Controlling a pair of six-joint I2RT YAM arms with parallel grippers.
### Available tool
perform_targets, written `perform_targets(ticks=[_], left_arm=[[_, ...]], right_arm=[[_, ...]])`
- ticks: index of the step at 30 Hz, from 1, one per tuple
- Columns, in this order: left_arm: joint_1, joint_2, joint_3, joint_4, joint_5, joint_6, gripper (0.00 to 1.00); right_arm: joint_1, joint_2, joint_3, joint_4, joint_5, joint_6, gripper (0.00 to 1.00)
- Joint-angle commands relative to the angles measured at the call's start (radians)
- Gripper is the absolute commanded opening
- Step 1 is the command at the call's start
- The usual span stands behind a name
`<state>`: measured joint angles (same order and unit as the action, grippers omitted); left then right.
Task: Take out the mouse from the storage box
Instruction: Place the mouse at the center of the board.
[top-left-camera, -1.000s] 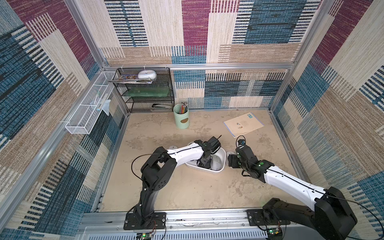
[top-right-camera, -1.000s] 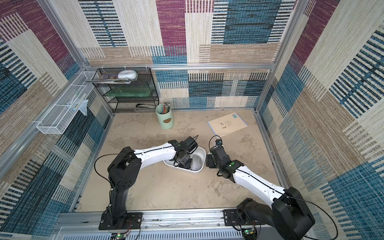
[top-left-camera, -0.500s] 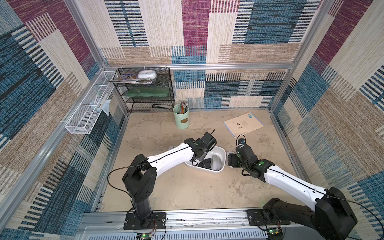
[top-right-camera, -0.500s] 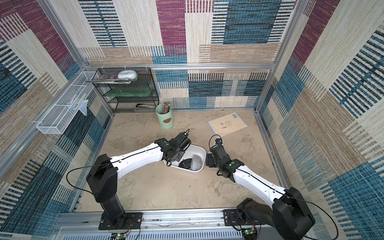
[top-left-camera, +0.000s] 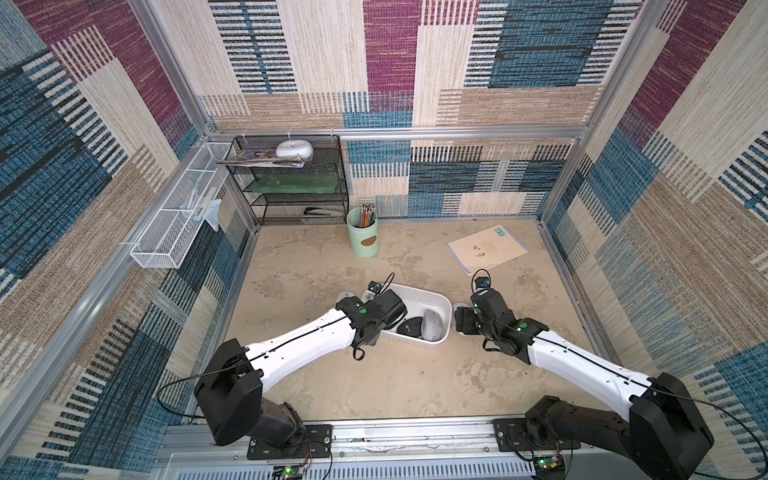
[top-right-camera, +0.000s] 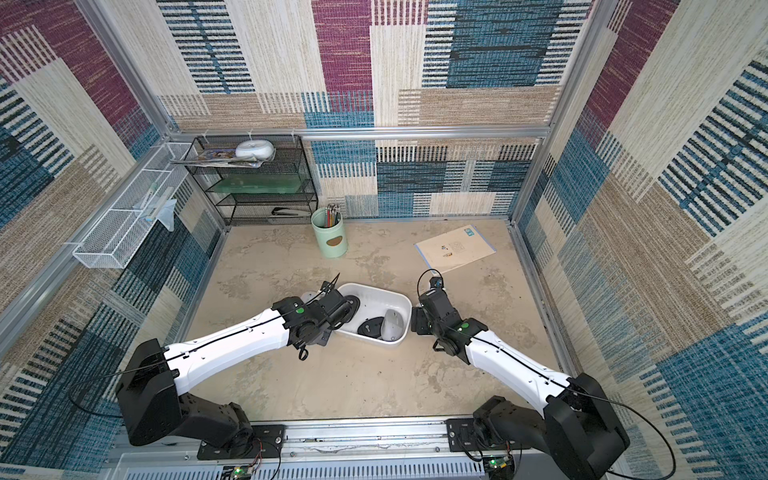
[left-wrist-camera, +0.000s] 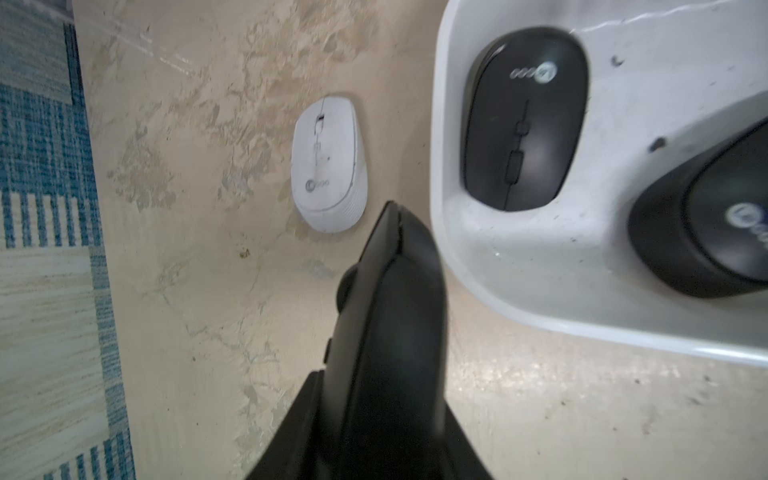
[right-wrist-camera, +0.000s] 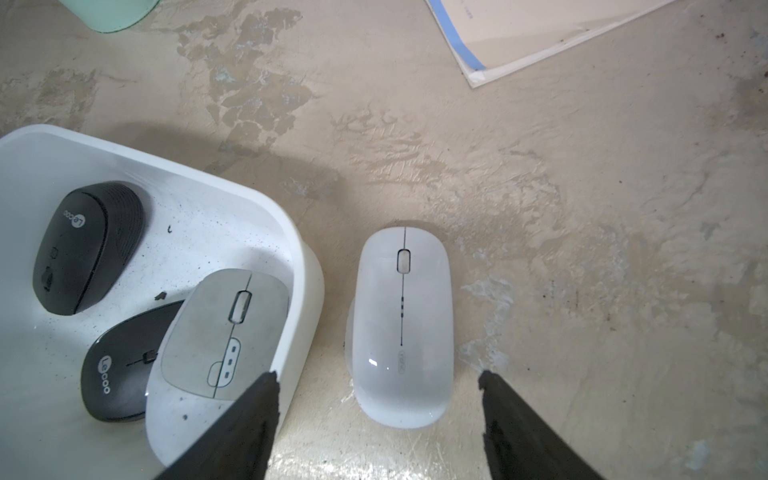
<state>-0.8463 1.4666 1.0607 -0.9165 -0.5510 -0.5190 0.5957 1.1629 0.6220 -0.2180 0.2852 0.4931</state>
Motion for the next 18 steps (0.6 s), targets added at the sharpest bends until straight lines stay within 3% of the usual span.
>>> perform_targets(ticks=[1, 6, 18], left_arm=[[0.003, -0.017, -0.057, -0.055, -0.006, -0.120, 0.22], [0.003, 0.023, -0.097, -0.048, 0.020, -0.166, 0.21], [0.000, 0.108, -0.143, 0.044, 0.078, -0.145, 0.25]], right_arm=[[0.002, 0.003, -0.002, 0.017, -0.004, 0.002, 0.79], [0.001, 0.009, 0.003, 0.022, -0.037, -0.014, 0.79], [0.009, 0.001, 0.012, -0.001, -0.027, -0.010, 0.79]])
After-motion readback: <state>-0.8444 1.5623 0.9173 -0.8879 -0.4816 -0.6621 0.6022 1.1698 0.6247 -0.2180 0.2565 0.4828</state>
